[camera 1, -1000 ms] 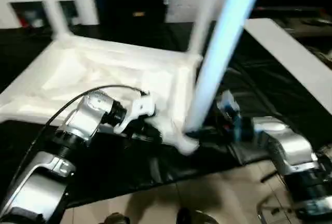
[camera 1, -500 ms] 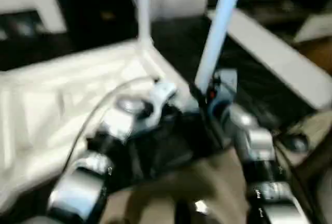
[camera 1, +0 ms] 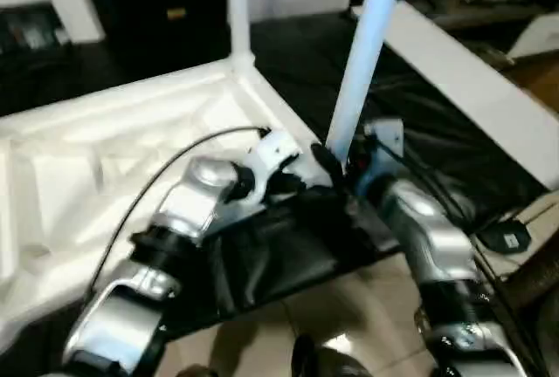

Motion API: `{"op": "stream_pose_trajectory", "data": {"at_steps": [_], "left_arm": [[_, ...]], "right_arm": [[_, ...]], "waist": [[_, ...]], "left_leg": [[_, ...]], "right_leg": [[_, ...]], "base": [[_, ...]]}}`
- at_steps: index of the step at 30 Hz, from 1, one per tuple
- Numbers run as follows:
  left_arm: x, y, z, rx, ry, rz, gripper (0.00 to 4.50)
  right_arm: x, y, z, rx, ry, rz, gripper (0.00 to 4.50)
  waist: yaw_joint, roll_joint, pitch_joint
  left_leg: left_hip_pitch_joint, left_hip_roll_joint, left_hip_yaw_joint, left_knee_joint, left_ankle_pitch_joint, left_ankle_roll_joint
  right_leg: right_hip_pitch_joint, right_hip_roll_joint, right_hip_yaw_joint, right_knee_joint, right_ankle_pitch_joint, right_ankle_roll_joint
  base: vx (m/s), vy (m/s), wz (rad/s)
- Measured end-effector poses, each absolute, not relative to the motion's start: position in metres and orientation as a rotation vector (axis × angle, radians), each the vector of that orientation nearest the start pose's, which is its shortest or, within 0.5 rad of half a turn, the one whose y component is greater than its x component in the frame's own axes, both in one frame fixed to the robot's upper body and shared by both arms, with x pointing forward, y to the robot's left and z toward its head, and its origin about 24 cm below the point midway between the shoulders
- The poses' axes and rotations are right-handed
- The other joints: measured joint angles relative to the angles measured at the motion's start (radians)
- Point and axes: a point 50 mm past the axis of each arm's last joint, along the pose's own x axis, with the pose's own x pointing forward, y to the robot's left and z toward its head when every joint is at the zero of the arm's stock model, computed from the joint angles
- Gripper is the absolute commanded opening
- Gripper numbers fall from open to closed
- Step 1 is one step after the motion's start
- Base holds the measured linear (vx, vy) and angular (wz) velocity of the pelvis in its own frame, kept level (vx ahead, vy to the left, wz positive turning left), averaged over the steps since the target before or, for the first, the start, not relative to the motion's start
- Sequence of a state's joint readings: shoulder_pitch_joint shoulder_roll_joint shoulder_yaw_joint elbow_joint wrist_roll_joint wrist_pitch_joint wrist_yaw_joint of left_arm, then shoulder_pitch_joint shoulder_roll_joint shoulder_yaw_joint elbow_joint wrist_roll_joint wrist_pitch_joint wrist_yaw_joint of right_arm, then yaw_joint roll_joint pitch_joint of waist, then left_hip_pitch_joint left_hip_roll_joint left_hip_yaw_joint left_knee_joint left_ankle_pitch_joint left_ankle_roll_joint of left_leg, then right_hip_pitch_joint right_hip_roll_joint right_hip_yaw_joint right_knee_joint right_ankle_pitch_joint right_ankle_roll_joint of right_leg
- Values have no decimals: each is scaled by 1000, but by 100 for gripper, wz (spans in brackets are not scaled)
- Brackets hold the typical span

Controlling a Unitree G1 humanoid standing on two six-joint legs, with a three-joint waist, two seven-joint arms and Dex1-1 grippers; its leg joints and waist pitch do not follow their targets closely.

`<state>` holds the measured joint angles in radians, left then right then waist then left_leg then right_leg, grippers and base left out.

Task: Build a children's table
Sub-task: Rotate leg to tighten

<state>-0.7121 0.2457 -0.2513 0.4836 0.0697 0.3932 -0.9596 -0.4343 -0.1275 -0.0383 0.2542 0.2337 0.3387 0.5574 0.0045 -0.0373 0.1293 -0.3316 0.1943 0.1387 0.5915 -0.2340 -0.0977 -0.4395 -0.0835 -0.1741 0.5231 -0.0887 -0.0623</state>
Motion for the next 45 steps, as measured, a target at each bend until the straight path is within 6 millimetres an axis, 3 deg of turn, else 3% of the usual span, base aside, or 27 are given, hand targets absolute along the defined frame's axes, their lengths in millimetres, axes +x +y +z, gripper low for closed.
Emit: {"op": "stream_pose_trajectory", "data": {"at_steps": [7, 12, 15, 20, 28, 40, 45], "left_arm": [[335, 120, 90, 446, 394, -1238, 0], [323, 134, 90, 545, 418, -1440, 0], [318, 141, 90, 587, 443, -1532, 0], [313, 141, 88, 615, 465, -1620, 0], [312, 141, 88, 639, 464, -1658, 0], [311, 140, 87, 637, 472, -1699, 0], [312, 136, 85, 575, 505, -1681, 0]], "right_arm": [[307, -153, 83, 21, 163, 893, 437], [296, -166, 88, -59, 214, 1127, 437], [291, -165, 89, -78, 235, 1257, 437], [286, -158, 87, -77, 272, 1408, 399], [285, -146, 87, -77, 295, 1535, 348], [284, -145, 83, 13, 351, 1574, 236], [280, -145, 83, 46, 365, 1533, 217]], "waist": [[13, -2, -1], [34, -7, -5], [39, -14, -12], [41, -22, -17], [46, -33, -24], [58, -34, -25], [60, -33, -26]], "left_leg": [[-1, -3, 0, -1, -1, 1], [0, -2, 1, 0, -1, 2], [0, 0, 3, 3, 0, 1], [-1, 0, 6, 8, 0, 1], [-2, 2, 6, 9, 0, 1], [-2, 2, 6, 10, 1, 0], [-2, 3, 6, 10, 1, -1]], "right_leg": [[-1, -3, 1, 6, 0, -2], [1, -4, 1, 7, 0, -2], [4, -5, 1, 7, 0, -1], [5, -8, 1, 7, 0, -1], [5, -7, 0, 9, 0, -1], [5, -7, 0, 10, 0, -1], [7, -7, -1, 10, -1, -1]], "base": [[0, 0, 0], [0, 0, 0], [0, 0, 0], [0, 0, 0], [0, 0, 0], [0, 0, 0], [0, 0, 0]]}}
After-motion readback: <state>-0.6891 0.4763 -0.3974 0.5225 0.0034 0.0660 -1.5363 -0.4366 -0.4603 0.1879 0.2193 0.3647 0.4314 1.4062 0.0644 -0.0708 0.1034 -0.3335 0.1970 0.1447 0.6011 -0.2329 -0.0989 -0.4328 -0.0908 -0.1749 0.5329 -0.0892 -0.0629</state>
